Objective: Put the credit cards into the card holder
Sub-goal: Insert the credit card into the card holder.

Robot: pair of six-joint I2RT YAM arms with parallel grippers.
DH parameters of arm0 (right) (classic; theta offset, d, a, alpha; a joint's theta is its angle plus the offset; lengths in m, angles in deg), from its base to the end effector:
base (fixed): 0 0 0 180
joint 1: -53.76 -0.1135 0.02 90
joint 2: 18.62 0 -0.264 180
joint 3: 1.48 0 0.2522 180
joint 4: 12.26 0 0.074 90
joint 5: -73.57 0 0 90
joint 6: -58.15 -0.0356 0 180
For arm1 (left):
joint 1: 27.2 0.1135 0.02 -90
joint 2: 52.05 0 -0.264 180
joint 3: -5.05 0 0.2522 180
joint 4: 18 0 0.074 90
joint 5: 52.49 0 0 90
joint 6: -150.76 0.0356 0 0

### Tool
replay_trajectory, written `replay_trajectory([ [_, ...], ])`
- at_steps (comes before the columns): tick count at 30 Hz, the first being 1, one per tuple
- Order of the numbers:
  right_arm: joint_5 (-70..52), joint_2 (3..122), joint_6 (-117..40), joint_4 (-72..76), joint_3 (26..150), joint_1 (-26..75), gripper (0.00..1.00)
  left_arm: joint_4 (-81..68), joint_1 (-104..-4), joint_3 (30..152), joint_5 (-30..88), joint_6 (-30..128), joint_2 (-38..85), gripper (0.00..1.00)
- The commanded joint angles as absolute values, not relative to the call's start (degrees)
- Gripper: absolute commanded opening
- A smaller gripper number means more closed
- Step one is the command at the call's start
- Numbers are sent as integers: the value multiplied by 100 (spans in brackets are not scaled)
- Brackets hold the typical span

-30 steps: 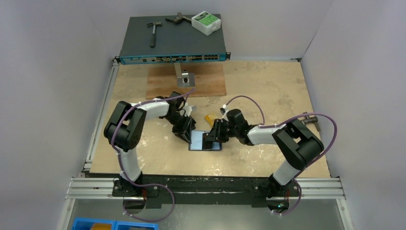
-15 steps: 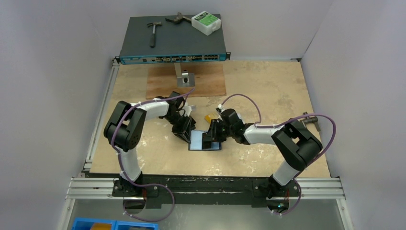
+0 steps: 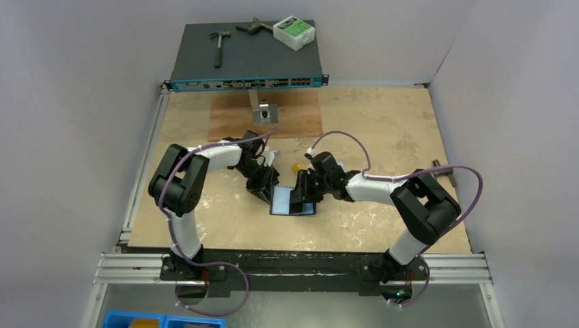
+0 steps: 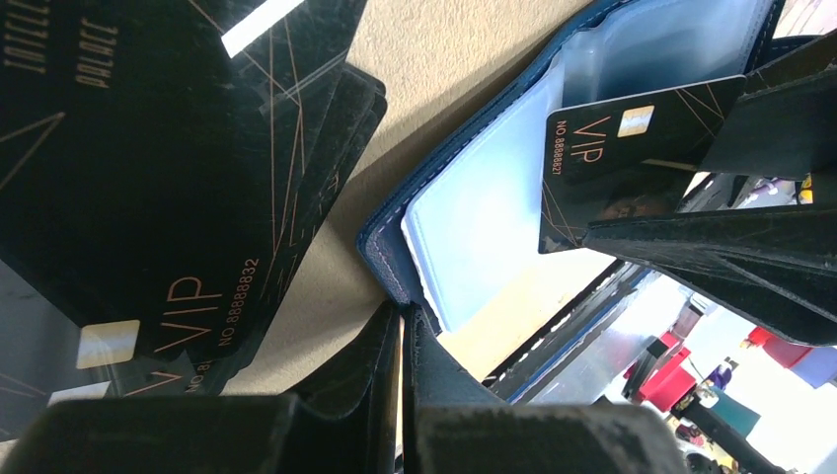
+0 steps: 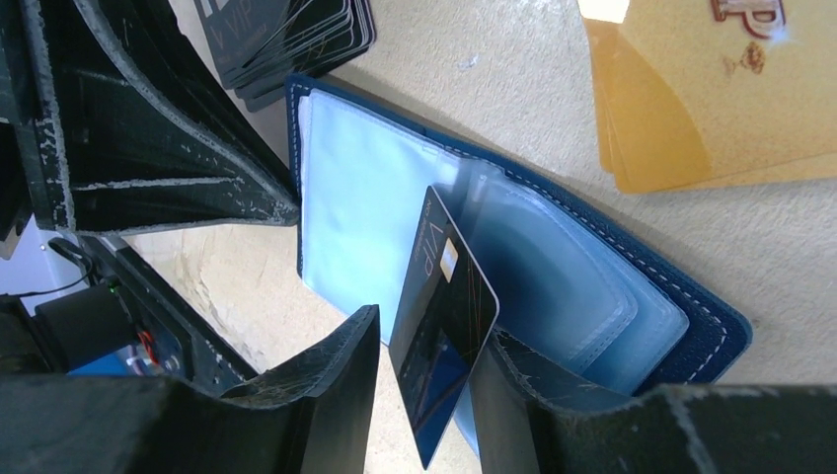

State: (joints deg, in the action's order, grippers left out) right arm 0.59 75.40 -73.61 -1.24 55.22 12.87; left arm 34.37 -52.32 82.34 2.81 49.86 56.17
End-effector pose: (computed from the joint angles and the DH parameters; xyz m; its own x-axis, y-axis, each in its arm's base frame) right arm 0.2282 0.2114 0.1432 -0.9361 0.0318 -0.3502 -0.2005 0.7699 0.6058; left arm 0.2910 -0.1588 0.1321 -0.9604 0.2786 -0.0077 0.2317 0.7830 -0.5773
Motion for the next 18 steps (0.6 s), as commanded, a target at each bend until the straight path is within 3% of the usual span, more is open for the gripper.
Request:
replay_trajectory([
  [1, -62, 7290, -7161, 479, 5353, 1327, 38, 3397, -5232, 8254, 350, 5124, 5419, 0],
  [10, 439, 6990, -7320, 3, 5016, 1693, 32, 3387, -5231, 8249, 337, 5144, 5417, 0],
  [18, 641, 7025, -7465, -249, 4858, 1775, 3, 3387, -5231, 8244, 368, 5162, 5403, 0],
])
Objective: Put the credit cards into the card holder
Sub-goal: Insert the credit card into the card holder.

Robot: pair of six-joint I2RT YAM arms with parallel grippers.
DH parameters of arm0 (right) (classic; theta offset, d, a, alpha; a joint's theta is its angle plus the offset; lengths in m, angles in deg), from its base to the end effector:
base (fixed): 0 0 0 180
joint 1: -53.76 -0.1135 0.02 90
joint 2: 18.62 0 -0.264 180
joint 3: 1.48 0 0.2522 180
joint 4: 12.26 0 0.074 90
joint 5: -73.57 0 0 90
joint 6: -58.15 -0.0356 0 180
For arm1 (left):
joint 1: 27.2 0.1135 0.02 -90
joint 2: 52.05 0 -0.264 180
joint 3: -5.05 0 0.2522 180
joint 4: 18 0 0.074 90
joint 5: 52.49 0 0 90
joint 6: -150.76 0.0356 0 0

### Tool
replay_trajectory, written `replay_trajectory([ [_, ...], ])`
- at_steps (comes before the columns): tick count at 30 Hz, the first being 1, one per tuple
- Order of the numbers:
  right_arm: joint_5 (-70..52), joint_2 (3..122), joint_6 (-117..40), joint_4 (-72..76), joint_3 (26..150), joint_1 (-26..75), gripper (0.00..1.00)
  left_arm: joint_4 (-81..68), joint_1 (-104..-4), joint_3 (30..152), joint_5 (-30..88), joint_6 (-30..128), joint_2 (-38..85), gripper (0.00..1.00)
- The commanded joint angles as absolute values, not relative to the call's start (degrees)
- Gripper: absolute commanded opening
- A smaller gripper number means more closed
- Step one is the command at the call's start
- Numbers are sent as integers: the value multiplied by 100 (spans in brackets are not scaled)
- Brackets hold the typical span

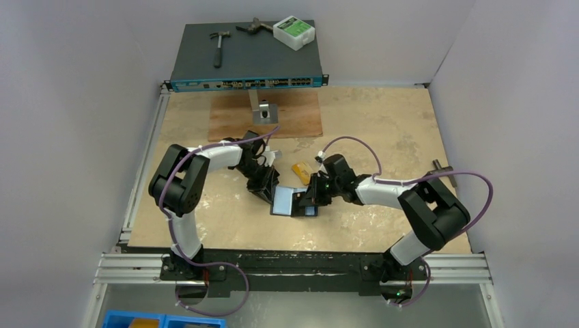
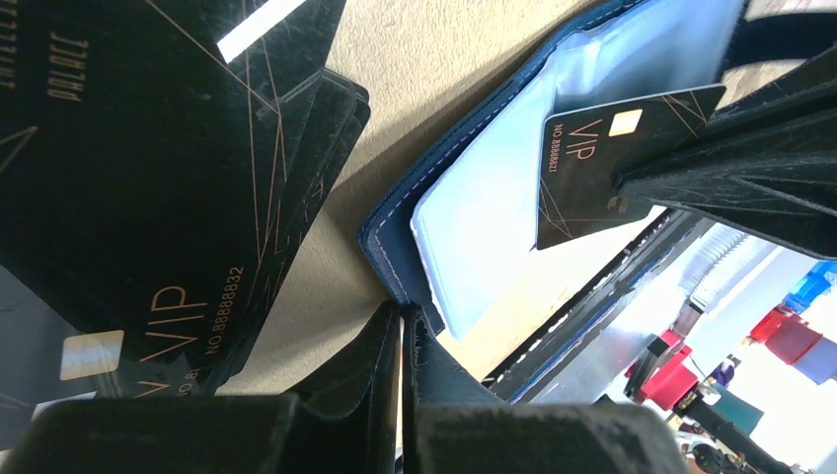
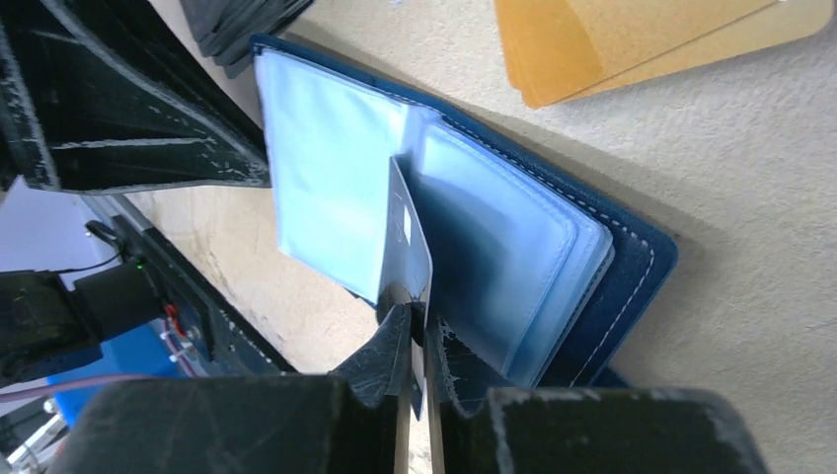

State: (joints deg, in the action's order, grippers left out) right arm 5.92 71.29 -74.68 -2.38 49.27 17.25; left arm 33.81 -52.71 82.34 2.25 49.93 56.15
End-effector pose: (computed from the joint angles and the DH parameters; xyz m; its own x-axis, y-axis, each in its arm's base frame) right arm 0.2212 0.1806 0.1375 -0.9554 0.0750 -0.2855 -0.1379 0.7418 0.6562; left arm 0.2907 -0.1615 0.1325 -0.9578 0.2870 -0.0169 0.2420 0.7731 -0.5862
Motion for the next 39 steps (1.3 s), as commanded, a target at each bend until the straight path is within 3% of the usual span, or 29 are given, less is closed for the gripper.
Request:
replay_trajectory([
  [1, 642, 7006, -7473, -254, 4865, 1780, 0, 3385, -5228, 8244, 375, 5162, 5396, 0],
  [31, 298, 6019, -8486, -1881, 3725, 2100, 0, 3419, -5357, 8281, 443, 5232, 5341, 0],
  [39, 238, 6459, -8635, -2397, 3749, 2096, 0, 3413, -5361, 8257, 426, 5232, 5342, 0],
])
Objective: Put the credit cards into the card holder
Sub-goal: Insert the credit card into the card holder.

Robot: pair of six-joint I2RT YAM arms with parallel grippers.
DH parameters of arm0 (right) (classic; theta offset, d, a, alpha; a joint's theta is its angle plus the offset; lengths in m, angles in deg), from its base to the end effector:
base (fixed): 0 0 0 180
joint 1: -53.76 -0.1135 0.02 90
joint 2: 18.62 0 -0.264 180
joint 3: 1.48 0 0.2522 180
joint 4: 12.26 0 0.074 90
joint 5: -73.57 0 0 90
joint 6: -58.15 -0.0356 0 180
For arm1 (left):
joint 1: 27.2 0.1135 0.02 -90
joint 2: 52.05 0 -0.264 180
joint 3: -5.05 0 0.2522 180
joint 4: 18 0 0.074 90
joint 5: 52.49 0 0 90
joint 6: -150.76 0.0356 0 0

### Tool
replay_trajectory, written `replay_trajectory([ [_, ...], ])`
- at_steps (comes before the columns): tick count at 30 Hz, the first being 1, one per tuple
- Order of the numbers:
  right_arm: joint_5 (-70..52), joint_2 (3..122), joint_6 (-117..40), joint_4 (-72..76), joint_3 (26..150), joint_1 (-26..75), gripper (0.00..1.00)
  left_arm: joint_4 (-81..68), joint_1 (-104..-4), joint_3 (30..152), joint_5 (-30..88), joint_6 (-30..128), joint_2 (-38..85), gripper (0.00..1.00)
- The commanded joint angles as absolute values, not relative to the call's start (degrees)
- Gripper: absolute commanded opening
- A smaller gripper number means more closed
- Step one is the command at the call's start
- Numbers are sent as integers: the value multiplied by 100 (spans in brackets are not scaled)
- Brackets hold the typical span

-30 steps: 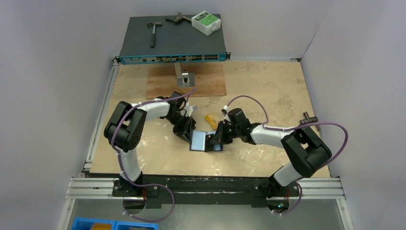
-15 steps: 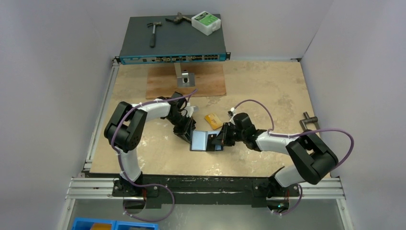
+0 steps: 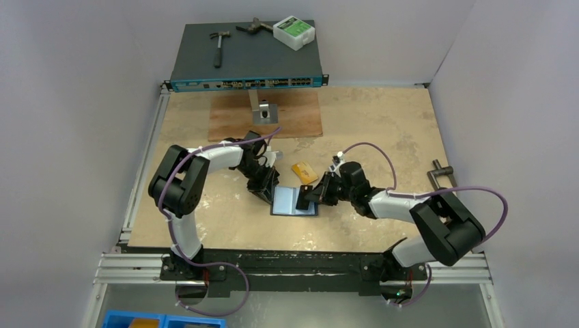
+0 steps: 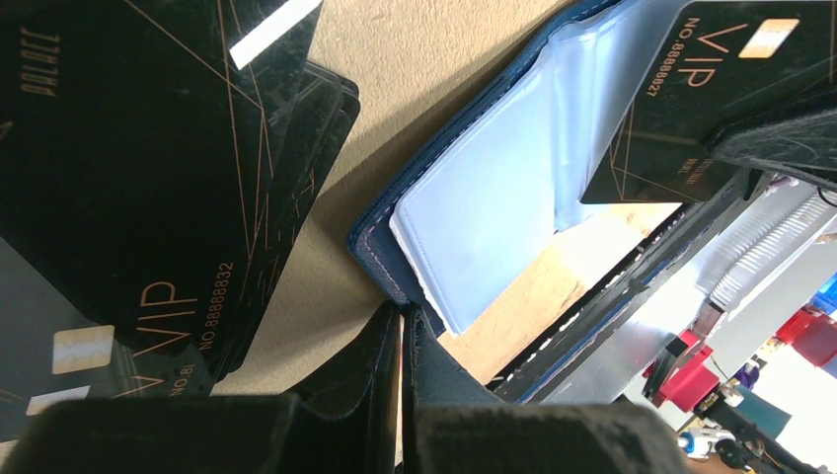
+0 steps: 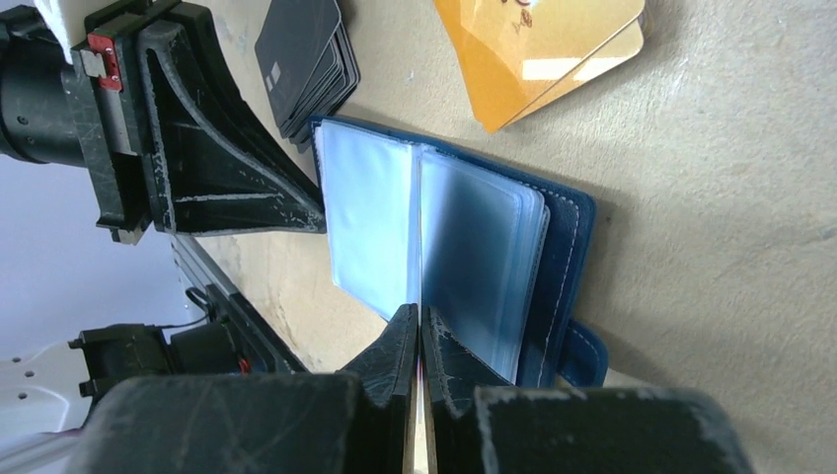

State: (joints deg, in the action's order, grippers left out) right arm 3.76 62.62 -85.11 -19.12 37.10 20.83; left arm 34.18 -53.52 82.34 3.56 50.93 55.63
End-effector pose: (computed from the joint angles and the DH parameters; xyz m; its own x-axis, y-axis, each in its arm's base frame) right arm 0.2051 0.1475 0.1407 -0.8908 0.3191 -0.3234 -0.0523 0.6350 0.7707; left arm 0.2880 -0.1646 0.1348 -0.9496 0.3117 -0.0329 0.2744 0.7761 -0.5677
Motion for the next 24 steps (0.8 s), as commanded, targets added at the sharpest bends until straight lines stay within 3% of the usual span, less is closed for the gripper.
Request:
replay_trajectory([
  [1, 254, 6508, -8670, -2449, 3754, 2098, 0, 3409, -5365, 8254, 423, 5225, 5342, 0],
  [24, 702, 7272, -8748, -2974, 3929, 1967, 0, 3423, -5373, 8244, 415, 5206, 5315, 0],
])
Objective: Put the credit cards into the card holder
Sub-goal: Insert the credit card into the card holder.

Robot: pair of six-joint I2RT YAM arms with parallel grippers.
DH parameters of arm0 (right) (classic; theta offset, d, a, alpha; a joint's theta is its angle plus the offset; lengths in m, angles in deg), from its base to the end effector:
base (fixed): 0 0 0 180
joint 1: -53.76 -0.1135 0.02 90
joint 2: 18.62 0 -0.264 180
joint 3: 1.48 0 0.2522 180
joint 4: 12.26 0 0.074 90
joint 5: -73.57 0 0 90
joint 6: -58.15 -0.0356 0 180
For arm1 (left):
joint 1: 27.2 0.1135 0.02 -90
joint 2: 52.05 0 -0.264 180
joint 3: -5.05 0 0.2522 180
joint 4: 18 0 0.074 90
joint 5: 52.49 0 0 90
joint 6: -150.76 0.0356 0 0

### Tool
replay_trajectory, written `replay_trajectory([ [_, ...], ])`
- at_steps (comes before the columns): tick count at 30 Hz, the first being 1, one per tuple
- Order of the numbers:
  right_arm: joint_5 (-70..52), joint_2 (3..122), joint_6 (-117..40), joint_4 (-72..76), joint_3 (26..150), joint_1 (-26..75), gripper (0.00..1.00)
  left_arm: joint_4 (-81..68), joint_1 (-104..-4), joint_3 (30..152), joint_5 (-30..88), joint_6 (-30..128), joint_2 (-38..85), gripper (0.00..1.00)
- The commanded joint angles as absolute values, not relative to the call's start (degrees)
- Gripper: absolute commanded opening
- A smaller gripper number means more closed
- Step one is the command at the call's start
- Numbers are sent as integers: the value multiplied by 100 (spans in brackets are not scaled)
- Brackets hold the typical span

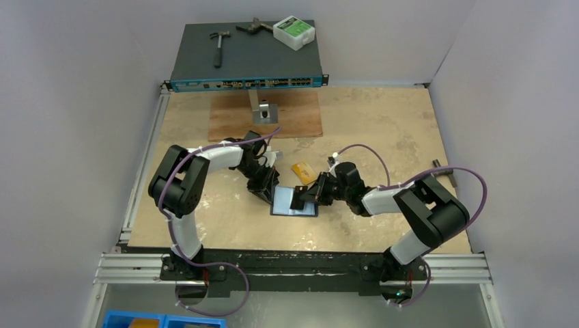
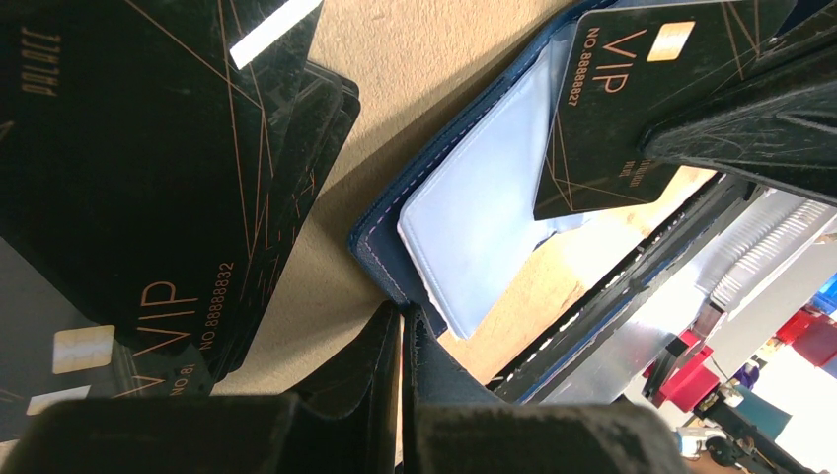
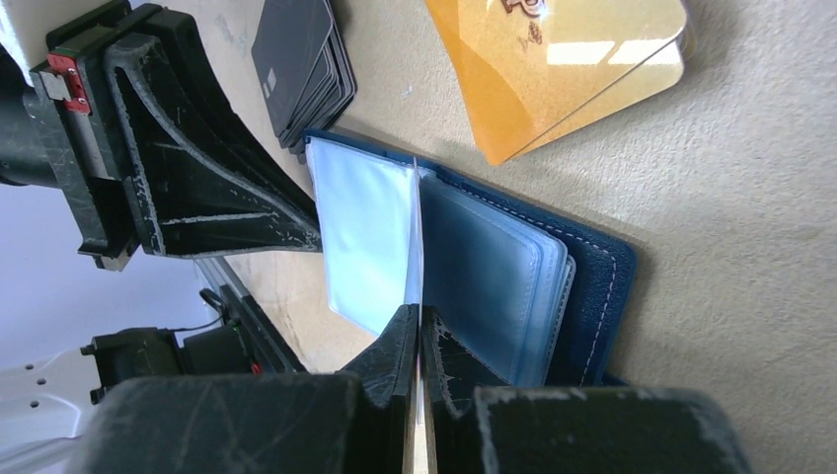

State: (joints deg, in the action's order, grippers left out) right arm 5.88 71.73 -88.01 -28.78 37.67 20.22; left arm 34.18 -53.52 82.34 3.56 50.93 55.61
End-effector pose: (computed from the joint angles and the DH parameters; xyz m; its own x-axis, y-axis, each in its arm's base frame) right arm 0.2156 0.1591 0.1201 -0.9048 0.3221 -0.2785 -0.0356 0.5945 0.8033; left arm 0.2880 -0.1646 0.1349 -0.9496 0.3117 -0.0332 0.2746 0.7760 -0.5678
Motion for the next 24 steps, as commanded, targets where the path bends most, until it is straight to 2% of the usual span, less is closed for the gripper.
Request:
replay_trajectory([
  [1, 704, 7271, -8718, -2938, 3936, 1966, 0, 3419, -5373, 8244, 417, 5206, 5315, 0],
  [24, 820, 7568, -8416, -2852, 3872, 1755, 0, 3427, -5379, 8244, 408, 5197, 5315, 0],
])
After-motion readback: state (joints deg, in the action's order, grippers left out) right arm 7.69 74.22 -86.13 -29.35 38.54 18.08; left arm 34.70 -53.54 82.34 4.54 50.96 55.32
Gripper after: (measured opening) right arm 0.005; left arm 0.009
